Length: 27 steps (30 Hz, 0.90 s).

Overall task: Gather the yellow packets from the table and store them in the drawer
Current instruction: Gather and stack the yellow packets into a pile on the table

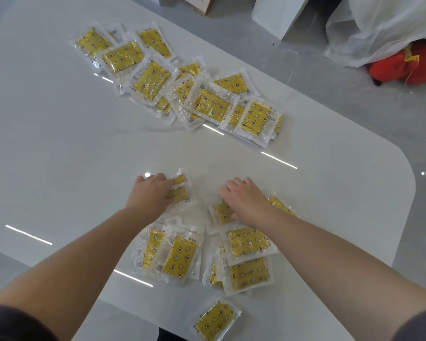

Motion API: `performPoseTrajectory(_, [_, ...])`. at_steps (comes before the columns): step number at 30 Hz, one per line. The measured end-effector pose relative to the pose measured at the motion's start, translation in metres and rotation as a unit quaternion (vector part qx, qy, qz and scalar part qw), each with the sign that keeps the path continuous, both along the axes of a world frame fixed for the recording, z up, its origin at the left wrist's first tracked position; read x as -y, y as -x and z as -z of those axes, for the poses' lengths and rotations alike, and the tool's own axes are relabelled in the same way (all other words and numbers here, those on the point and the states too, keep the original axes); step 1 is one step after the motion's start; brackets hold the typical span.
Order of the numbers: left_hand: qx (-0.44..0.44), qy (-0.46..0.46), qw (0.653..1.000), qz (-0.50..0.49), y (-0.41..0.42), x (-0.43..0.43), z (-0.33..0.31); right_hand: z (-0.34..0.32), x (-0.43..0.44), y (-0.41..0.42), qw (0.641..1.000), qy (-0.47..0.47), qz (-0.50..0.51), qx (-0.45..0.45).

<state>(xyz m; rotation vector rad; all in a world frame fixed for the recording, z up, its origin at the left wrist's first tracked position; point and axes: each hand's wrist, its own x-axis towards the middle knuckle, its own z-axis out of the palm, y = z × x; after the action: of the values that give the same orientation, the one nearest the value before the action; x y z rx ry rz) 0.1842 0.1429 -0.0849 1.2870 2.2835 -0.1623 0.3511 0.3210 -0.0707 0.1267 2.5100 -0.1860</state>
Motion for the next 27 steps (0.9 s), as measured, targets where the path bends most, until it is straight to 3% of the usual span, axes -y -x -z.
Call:
performPoseTrajectory(4, [0.017, -0.013, 1.0, -0.011, 0.001, -0.007, -0.007, 0.001, -0.003, 0.002, 0.998, 0.027, 0.048, 0.016])
performPoseTrajectory(6, [0.065, -0.023, 0.995, -0.075, 0.002, -0.01, -0.01, 0.001, -0.005, 0.002, 0.995, 0.035, 0.091, 0.014])
performPoseTrajectory(8, [0.187, -0.048, 0.955, -0.225, 0.007, -0.015, -0.014, 0.001, -0.009, 0.003, 0.986, 0.056, 0.156, 0.023])
performPoseTrajectory(10, [0.294, -0.072, 0.884, -0.357, 0.013, -0.021, -0.02, -0.002, -0.016, 0.004, 0.96, 0.105, 0.258, 0.034])
performPoseTrajectory(15, [0.408, -0.134, 0.779, -0.457, 0.021, -0.053, -0.039, -0.031, -0.051, 0.014, 0.83, 0.252, 0.496, -0.036])
performPoseTrajectory(20, [0.421, -0.195, 0.718, -0.519, 0.027, -0.125, -0.05, -0.044, -0.112, 0.016, 0.66, 0.294, 0.671, -0.163])
performPoseTrajectory(23, [0.397, -0.219, 0.709, -0.539, 0.037, -0.166, -0.053, -0.041, -0.138, 0.024, 0.605, 0.303, 0.715, -0.178])
performPoseTrajectory(27, [0.325, -0.26, 0.7, -0.58, 0.067, -0.186, -0.053, -0.036, -0.144, 0.061, 0.576, 0.348, 0.721, -0.168])
